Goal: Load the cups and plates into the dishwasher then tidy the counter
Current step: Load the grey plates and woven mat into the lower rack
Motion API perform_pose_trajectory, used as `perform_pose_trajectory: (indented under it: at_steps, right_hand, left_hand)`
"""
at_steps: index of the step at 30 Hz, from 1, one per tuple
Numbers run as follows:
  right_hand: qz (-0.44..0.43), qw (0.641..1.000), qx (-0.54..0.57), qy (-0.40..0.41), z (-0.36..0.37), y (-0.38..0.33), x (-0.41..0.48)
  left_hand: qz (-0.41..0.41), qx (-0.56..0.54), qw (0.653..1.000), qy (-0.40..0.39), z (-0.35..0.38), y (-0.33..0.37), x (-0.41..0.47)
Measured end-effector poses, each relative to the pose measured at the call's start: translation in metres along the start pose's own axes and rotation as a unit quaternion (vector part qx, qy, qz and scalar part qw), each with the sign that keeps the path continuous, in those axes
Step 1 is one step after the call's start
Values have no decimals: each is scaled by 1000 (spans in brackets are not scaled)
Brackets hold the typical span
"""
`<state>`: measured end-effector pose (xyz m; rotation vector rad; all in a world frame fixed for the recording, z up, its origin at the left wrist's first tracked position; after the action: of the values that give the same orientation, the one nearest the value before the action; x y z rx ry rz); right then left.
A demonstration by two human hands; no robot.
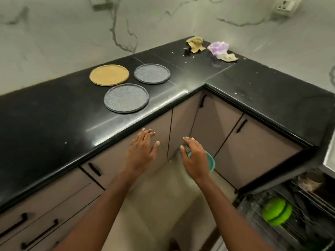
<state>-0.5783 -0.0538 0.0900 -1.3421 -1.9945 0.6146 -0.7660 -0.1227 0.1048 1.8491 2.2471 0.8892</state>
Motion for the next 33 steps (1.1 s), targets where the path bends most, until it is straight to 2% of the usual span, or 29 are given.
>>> perform_pose_trajectory:
  at_steps: [12,19,24,30,33]
  right_hand:
    - [-45,999,13,-20,82,-27,179]
    - [-35,996,-8,-87,129,-32,305]
    - [-35,990,-46,-127,167,-34,371]
    - [-97,963,-164,-193,205,-24,409]
    - [-132,959,-184,-169,205,-16,410]
  left_hand:
    - [-37,36,998,37,-18,-100,147]
    - [-161,103,981,8,-10,-187,245]
    - [-278,126,950,-60,-5,-232,270]
    - [-340,151,925,-75,-2,-246,290]
    - [-355,163,918,-61,-4,-247,293]
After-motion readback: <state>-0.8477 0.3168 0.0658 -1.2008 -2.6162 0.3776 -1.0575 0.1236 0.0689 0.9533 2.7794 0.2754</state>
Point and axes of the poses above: each hand's wrist, its own x-axis towards the middle knuckle, its own z-axis out of the palm, y = z × x, the point moved 6 cm from there along x, towards the middle knuckle, and after that the axes turned 5 degrees about z, right-handed, at the moved point
